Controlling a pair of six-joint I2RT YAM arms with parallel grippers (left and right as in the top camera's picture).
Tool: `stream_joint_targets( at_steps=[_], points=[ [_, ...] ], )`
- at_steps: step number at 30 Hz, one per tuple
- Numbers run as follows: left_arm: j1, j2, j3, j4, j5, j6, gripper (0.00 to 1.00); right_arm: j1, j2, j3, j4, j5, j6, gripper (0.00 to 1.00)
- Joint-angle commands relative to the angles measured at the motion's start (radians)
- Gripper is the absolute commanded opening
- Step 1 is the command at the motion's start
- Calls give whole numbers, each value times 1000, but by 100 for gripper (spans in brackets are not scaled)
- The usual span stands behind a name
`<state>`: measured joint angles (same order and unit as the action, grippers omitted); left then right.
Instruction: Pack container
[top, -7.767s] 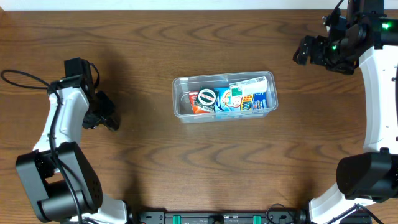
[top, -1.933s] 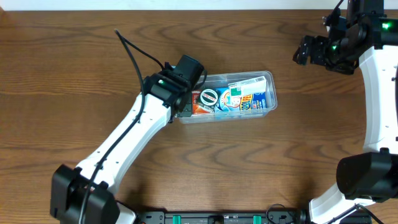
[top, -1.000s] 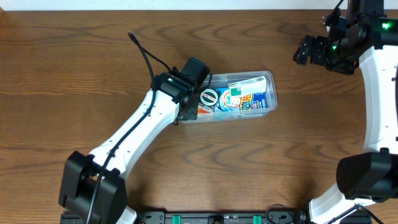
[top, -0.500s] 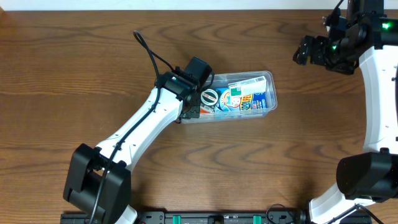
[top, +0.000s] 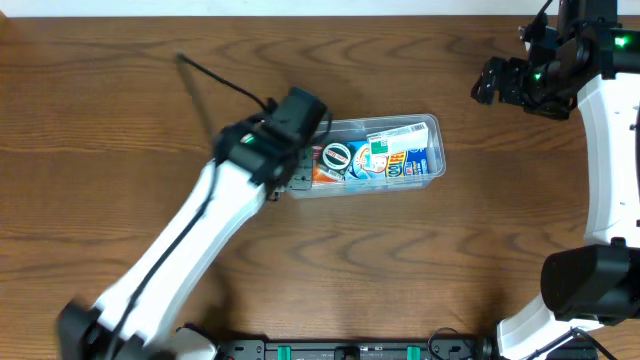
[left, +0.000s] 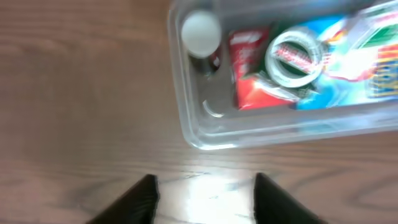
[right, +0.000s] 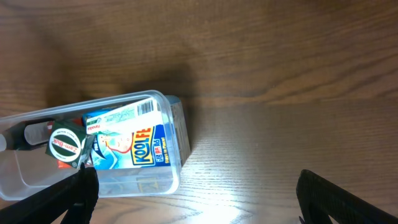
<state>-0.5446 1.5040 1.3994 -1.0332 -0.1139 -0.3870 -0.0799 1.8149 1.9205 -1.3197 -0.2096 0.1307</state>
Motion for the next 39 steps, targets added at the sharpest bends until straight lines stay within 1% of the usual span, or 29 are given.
stream_joint_targets(
  at_steps=[1,7,9,13,15,18,20,22,25,28,30,34,37,39],
  points=[
    [-1,-122,27,-6,-6,-4,98,8,-3,12,-1,-5,14,99],
    [-2,-286,27,-22,-6,-3,98,8,-3,12,-1,-4,14,99],
    [-2,-331,27,-66,-10,1,98,8,-3,12,-1,-4,14,99],
    [-2,-408,27,-154,-116,-2,98,8,-3,12,-1,-5,14,99],
    [-2,-452,26,-179,-193,-4,98,8,-3,12,-1,-4,14,99],
    [-2,-507,7,-178,-334,-5,98,8,-3,12,-1,-4,14,99],
    [5,-537,-18,-161,-443,-34,98,8,-3,12,-1,-4,14,99],
    [33,-568,-51,-126,-467,-38,98,8,-3,12,-1,-4,14,99],
    [123,-642,-143,-12,-433,-38,98,8,-3,12,-1,-5,14,99],
    [230,-726,-282,173,-336,-30,98,8,-3,12,-1,-5,14,99],
    [299,-795,-402,319,-241,-6,98,8,-3,12,-1,-5,14,99],
    [391,-925,-634,570,-70,35,98,8,-3,12,-1,-4,14,99],
    [457,-1038,-825,758,58,42,98,8,-3,12,-1,-5,14,99],
    [486,-1099,-924,855,115,42,98,8,-3,12,-1,-5,14,99]
  ],
)
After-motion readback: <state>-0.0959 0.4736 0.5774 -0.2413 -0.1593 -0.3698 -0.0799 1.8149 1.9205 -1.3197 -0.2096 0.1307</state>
